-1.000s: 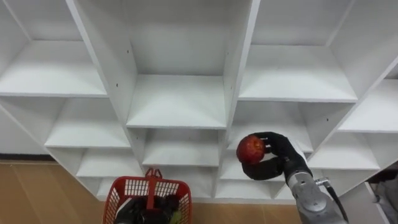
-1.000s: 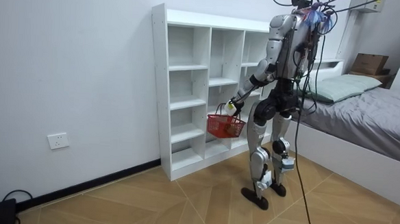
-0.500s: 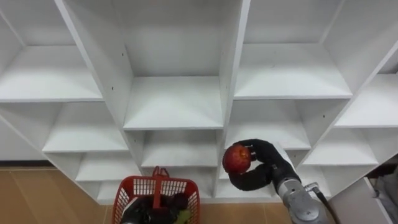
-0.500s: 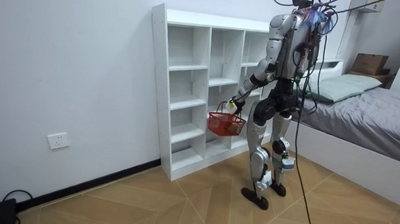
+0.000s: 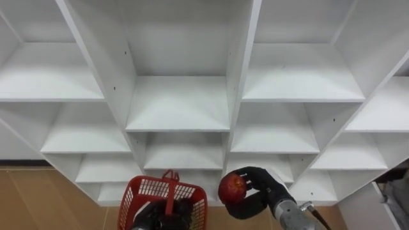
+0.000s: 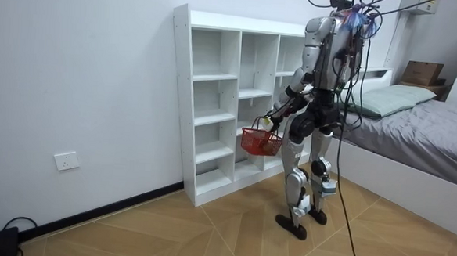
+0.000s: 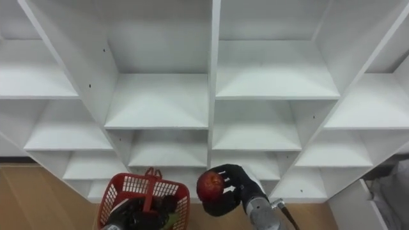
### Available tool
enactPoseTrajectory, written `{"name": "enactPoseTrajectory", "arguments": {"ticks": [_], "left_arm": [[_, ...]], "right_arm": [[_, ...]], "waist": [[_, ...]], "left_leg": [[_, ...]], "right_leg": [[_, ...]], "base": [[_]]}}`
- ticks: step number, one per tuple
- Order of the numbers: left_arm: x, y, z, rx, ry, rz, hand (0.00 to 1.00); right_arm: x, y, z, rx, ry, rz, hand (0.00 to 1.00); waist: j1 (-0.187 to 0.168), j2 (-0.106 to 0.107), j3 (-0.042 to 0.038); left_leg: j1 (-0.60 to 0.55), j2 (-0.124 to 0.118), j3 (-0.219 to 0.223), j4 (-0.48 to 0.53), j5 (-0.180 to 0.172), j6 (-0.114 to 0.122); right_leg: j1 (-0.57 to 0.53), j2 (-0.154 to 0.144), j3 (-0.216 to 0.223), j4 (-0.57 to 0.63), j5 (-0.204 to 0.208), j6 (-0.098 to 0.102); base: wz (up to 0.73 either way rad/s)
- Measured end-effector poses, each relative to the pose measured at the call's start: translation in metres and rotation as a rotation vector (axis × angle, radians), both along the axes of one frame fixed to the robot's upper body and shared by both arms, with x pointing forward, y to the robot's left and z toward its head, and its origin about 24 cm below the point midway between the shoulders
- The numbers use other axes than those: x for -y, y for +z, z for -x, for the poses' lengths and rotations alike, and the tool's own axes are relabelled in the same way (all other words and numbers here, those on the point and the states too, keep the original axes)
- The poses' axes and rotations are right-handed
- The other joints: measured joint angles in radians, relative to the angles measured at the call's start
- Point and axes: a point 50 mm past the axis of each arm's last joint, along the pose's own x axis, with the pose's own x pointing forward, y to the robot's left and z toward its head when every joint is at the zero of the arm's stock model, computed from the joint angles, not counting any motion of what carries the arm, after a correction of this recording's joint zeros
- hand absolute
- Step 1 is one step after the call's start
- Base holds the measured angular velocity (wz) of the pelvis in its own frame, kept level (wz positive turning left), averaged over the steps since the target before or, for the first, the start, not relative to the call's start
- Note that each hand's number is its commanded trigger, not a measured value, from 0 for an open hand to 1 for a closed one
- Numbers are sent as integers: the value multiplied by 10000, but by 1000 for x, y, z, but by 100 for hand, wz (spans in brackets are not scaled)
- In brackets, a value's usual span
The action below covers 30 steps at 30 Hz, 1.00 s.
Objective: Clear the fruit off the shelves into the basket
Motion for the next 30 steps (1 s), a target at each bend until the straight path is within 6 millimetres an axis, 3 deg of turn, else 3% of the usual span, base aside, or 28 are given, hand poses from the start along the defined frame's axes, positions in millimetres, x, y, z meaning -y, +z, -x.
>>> {"name": "enactPoseTrajectory", "arguments": {"ticks": [9, 30], "left_arm": [[6, 6, -7, 348, -416, 291, 100], [15, 8, -7, 343, -1216, 361, 100]], "right_arm": [[3, -7, 5, -663, 93, 151, 100], [-6, -12, 3, -1141, 922, 468, 100]], "waist": [[278, -65, -41], [343, 18, -49]], "left_leg": [[-31, -5, 1, 22, -11, 3], [-175, -15, -161, 89, -10, 3]], "right_leg": [[-72, -19, -108, 27, -4, 7], [-45, -33, -284, 27, -4, 6]], "base": [[0], [2]]}}
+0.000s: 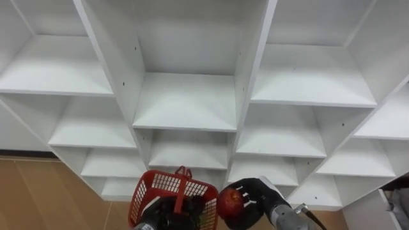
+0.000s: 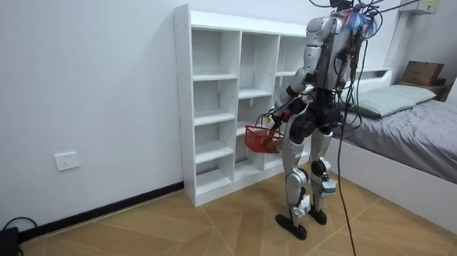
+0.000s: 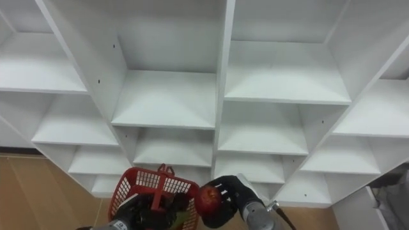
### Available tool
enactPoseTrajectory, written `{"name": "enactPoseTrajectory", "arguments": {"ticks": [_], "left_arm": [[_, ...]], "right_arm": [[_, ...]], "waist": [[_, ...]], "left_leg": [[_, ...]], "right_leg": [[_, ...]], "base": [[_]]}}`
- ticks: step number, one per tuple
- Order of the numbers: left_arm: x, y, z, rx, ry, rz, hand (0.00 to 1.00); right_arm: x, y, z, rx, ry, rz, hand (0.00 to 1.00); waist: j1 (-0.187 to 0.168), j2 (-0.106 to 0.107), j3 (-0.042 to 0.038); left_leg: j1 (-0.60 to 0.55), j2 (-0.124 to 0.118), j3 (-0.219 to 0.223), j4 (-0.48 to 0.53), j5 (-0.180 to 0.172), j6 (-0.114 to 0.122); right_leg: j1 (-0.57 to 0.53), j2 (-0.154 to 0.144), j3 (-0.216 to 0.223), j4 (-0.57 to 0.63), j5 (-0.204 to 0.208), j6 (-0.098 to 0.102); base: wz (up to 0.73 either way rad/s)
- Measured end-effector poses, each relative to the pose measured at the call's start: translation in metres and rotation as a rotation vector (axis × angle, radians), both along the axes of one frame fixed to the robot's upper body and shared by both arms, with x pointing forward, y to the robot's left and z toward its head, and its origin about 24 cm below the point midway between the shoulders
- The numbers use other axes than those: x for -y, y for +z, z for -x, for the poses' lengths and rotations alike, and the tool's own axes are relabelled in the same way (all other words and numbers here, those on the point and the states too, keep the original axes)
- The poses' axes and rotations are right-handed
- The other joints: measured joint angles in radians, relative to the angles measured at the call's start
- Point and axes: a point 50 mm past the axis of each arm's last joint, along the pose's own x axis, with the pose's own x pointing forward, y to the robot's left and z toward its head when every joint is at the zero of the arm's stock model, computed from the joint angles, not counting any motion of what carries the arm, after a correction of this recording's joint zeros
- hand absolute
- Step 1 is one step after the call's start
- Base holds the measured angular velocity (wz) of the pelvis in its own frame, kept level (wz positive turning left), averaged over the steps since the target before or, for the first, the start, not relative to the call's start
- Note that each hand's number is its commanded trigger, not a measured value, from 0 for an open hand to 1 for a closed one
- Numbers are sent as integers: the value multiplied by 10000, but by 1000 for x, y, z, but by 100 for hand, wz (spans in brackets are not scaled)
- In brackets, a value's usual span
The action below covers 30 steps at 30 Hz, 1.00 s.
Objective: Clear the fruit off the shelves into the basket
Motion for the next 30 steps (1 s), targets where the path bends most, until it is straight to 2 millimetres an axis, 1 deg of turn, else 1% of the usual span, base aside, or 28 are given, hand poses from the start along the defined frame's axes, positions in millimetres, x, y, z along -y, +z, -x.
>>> {"name": "enactPoseTrajectory", "arguments": {"ticks": [6, 7, 13, 16, 19, 30], "left_arm": [[7, -1, 2, -60, -323, 218, 100], [7, -1, 3, -78, -325, 233, 100], [11, -1, 3, -82, -605, 371, 100], [12, -1, 4, -95, -695, 481, 100], [12, -1, 4, -65, -947, 261, 100], [16, -1, 4, -28, -1300, 100, 100]], "right_arm": [[-4, 0, 1, -80, 231, -101, 100], [-5, 1, -1, -18, 254, -111, 100], [-9, 12, -15, 594, 379, -195, 100], [-11, 15, -17, 770, 408, -237, 100], [-15, 14, -16, 753, 604, -249, 100], [-19, 16, -18, 815, 651, -327, 100]], "waist": [[183, -3, 11], [205, -9, 26], [400, -76, 53], [462, -101, 52], [462, -101, 52], [460, -166, 62]], "left_leg": [[22, 1, -98, 0, -1, 0], [18, 1, -101, 2, 0, 0], [13, -7, -110, 14, 0, 0], [9, -11, -151, 12, 0, 0], [4, -11, -177, 9, 0, 0], [-12, -26, -255, 9, 1, 0]], "right_leg": [[54, 5, 13, -2, 0, 0], [53, 6, 20, -1, 0, 0], [60, -1, 17, -2, 0, 1], [69, -5, -14, -2, -2, 3], [72, -5, -42, -3, -2, 3], [87, -12, -104, -6, -5, 8]], "base": [[2], [0], [0], [4], [0], [0]]}}
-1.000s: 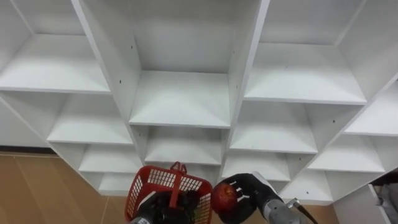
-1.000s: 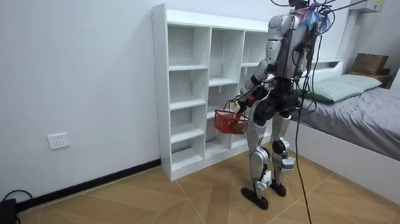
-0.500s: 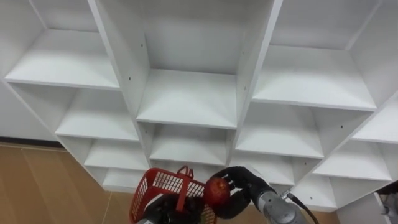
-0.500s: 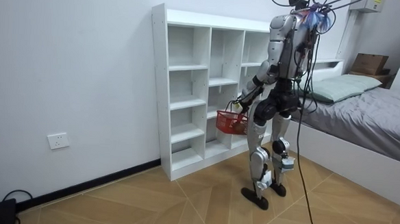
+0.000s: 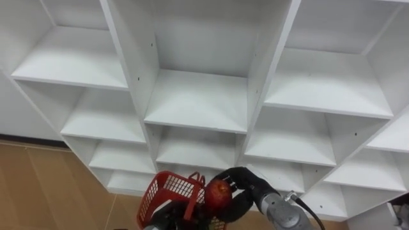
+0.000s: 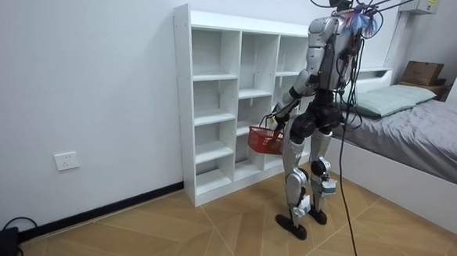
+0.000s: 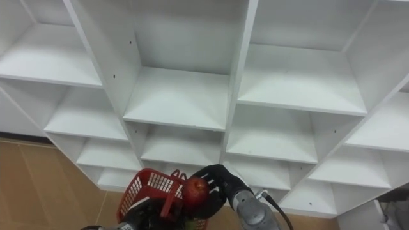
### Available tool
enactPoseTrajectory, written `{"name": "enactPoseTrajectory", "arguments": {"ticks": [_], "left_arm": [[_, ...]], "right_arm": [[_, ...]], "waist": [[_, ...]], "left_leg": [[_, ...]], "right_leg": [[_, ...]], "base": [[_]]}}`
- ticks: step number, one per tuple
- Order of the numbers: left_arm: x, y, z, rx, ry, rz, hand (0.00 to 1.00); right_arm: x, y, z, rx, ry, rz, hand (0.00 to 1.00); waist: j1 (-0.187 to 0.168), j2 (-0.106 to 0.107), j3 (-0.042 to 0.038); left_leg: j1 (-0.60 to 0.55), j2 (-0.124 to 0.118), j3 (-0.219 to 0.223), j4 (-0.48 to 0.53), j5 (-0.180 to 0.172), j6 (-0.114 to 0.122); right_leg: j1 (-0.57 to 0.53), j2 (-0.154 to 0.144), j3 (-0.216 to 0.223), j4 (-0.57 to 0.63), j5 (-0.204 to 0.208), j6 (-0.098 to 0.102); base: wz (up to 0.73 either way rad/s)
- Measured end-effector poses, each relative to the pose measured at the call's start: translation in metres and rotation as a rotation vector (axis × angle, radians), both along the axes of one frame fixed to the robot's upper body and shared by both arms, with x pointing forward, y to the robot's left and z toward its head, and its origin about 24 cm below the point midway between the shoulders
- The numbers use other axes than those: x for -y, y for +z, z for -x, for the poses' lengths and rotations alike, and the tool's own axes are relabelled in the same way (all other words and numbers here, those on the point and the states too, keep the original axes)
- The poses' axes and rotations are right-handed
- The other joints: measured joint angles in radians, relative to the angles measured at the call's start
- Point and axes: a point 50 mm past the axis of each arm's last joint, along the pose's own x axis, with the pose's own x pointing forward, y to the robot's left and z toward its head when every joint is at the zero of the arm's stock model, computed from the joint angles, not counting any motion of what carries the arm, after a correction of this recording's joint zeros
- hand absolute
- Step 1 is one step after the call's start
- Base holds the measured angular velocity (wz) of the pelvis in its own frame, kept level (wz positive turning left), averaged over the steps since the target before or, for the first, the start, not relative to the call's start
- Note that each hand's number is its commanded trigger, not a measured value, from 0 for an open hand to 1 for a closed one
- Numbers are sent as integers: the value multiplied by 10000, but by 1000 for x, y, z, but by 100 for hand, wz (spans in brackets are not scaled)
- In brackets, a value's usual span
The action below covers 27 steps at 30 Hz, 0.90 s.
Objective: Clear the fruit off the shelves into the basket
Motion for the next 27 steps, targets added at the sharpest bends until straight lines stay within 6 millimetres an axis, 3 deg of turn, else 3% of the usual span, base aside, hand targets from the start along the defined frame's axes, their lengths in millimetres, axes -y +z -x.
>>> {"name": "enactPoseTrajectory", "arguments": {"ticks": [8, 11, 13, 14, 27], "left_arm": [[1, 0, 0, -33, -6, 11, 100], [1, 0, 1, -62, -25, -6, 100], [2, -1, 1, -78, -124, -25, 100], [2, -1, 2, -88, -167, -32, 100], [6, -5, 13, -426, -580, -132, 100]], "right_arm": [[-5, 2, -3, 83, 35, -117, 100], [-5, 2, -3, 77, 49, -117, 60], [-5, 0, -1, -16, 54, -97, 7], [-5, -1, 0, -65, 79, -72, 0], [-5, -9, 7, -438, 137, 119, 0]], "waist": [[-5, -56, 1], [-5, -57, 1], [-3, -56, 2], [-4, -56, 2], [-43, -56, 11]], "left_leg": [[-9, -13, -48, -2, 0, 1], [-9, -17, -67, -3, 0, 1], [12, -18, -80, -1, 1, 1], [18, -18, -86, 0, 1, 1], [-8, -46, -234, -1, 0, 2]], "right_leg": [[6, -8, -33, -2, -4, 7], [20, -12, -91, -2, -4, 7], [48, -14, -98, -3, -4, 7], [57, -16, -98, -3, -4, 7], [125, -26, -154, -27, -11, 17]], "base": [[0], [0], [0], [0], [2]]}}
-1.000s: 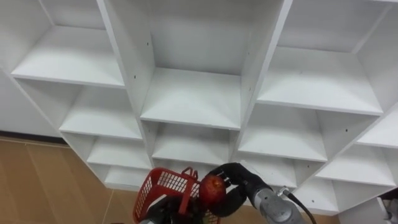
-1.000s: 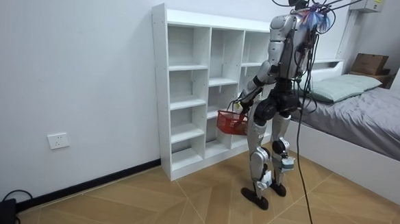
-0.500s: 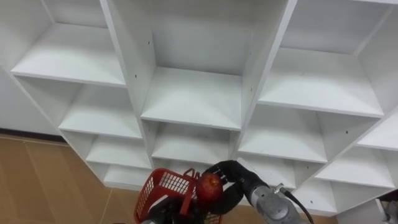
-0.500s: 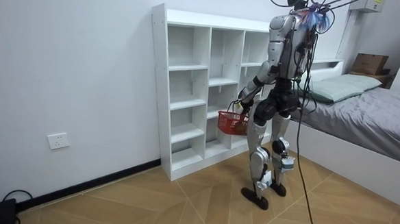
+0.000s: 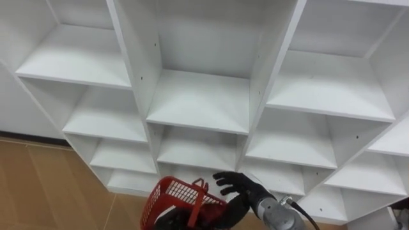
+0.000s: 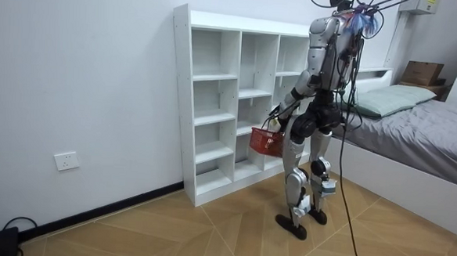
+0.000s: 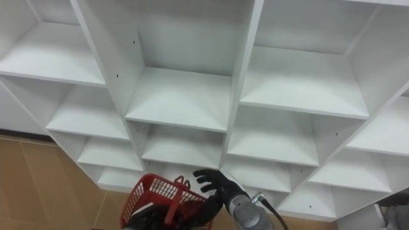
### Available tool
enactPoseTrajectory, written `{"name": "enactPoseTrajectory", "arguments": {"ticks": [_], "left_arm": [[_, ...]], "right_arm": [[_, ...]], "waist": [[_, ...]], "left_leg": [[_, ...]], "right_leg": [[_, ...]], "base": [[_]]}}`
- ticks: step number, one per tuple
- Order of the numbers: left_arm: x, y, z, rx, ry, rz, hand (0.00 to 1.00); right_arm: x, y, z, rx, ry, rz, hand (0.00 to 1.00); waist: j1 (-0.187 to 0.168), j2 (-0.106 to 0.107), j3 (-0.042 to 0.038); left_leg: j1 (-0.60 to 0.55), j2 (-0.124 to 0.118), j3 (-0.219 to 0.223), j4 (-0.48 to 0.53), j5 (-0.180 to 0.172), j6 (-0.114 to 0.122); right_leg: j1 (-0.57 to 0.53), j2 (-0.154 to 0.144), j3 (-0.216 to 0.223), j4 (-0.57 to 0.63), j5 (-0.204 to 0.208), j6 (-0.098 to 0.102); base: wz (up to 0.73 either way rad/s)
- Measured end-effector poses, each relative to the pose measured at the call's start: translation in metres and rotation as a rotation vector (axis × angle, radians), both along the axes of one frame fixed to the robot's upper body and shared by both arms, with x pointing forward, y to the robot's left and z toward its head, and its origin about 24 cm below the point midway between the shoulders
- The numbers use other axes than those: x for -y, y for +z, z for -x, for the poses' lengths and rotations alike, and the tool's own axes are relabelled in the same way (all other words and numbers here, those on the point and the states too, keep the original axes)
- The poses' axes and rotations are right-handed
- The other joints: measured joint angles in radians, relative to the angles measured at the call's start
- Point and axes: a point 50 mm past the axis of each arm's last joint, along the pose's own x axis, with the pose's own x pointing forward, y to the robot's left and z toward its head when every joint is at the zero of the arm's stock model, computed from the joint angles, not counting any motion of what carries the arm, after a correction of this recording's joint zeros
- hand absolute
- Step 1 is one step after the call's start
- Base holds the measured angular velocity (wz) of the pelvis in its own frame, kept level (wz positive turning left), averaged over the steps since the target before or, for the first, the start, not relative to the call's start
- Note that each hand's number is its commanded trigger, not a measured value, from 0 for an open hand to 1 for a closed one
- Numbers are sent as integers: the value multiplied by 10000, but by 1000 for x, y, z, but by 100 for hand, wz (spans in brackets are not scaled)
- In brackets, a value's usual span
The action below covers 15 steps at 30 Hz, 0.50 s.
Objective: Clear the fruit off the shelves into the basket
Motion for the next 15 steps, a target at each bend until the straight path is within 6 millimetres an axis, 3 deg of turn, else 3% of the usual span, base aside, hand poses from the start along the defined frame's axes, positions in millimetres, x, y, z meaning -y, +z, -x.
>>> {"name": "enactPoseTrajectory", "arguments": {"ticks": [15], "left_arm": [[-2, 0, 0, -13, 35, -29, 100]], "right_arm": [[2, 6, -10, 533, -222, 217, 0]], "waist": [[-20, 9, 0]], "left_leg": [[-55, -16, -115, 169, -4, 7]], "right_leg": [[51, -14, -27, 7, -3, 5]], "base": [[1]]}}
